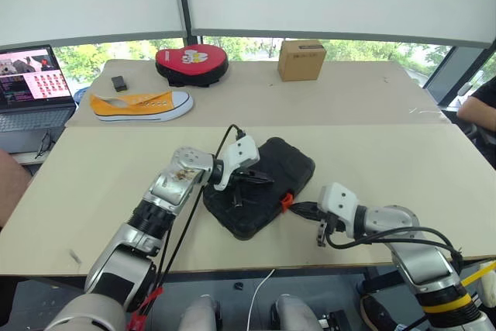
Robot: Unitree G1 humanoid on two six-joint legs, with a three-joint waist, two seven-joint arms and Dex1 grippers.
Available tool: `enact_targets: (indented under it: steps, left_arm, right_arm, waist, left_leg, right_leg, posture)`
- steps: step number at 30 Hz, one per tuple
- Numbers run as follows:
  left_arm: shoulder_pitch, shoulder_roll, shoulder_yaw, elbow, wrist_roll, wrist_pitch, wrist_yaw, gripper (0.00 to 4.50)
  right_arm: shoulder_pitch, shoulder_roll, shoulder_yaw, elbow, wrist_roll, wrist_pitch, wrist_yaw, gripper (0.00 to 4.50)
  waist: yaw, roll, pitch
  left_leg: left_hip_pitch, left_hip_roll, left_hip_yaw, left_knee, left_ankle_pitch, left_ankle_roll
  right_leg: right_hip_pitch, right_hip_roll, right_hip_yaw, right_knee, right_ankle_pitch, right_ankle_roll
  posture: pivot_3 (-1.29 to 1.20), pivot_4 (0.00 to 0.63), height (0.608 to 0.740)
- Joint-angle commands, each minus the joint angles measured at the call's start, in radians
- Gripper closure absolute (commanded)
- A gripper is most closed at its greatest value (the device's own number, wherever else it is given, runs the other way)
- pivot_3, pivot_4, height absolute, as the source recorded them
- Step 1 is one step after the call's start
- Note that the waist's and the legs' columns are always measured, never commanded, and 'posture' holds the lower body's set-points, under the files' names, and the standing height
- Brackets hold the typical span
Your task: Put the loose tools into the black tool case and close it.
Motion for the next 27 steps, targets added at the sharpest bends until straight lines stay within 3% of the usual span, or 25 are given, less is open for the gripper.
enact_targets:
  steps: [1,16,22,24,26,27]
  left_arm:
    - [0.074,0.014,-0.086,0.088,0.07,0.071,0.006,4.5]
    - [0.081,0.023,-0.088,0.081,0.068,0.077,0.006,4.5]
    - [0.121,0.024,0.018,0.01,-0.033,0.063,-0.012,4.5]
    - [0.167,0.049,0.118,-0.065,-0.102,-0.024,-0.036,3.97]
    - [0.223,0.083,0.226,-0.148,-0.175,-0.094,-0.063,3.47]
    - [0.245,0.102,0.26,-0.177,-0.202,-0.09,-0.069,3.0]
  right_arm:
    - [-0.067,0.044,0.007,-0.017,0.025,-0.012,-0.022,4.43]
    - [-0.12,0.106,0.009,0.041,0.038,-0.026,-0.011,4.43]
    - [-0.071,0.063,-0.027,0.002,0.054,-0.031,0.01,4.43]
    - [-0.003,0.014,-0.081,-0.016,0.086,-0.039,0.042,4.5]
    - [0.056,-0.021,-0.153,-0.02,0.133,-0.057,0.063,3.9]
    - [0.075,-0.034,-0.178,-0.021,0.154,-0.054,0.071,3.63]
  waist:
    - [-0.002,0.0,0.0]
    - [-0.002,-0.001,0.001]
    - [-0.009,0.0,0.004]
    - [-0.01,0.005,0.006]
    - [-0.01,0.008,0.007]
    - [-0.01,0.006,0.008]
  left_leg:
    - [0.0,0.0,0.0,0.0,0.0,0.0]
    - [0.0,0.0,0.0,-0.002,0.0,0.0]
    - [0.0,0.001,0.0,-0.003,0.0,-0.001]
    - [-0.002,0.0,0.0,-0.004,0.0,-0.001]
    - [-0.006,0.0,0.001,-0.006,0.0,0.0]
    - [-0.008,0.0,0.001,-0.007,0.0,0.0]
  right_leg:
    - [0.0,0.0,0.0,0.0,0.0,0.0]
    - [-0.001,-0.001,0.0,0.0,0.0,-0.002]
    - [-0.002,-0.002,0.001,0.0,0.0,-0.002]
    - [-0.004,-0.004,0.001,0.0,0.0,-0.002]
    - [-0.009,-0.005,0.001,0.0,0.002,0.004]
    - [-0.01,-0.005,0.001,-0.001,0.002,0.004]
  posture:
    - [0.0,0.15,0.74]
    - [0.0,0.15,0.74]
    - [0.0,0.15,0.74]
    - [0.0,0.15,0.74]
    - [0.0,0.15,0.74]
    - [0.0,0.15,0.74]
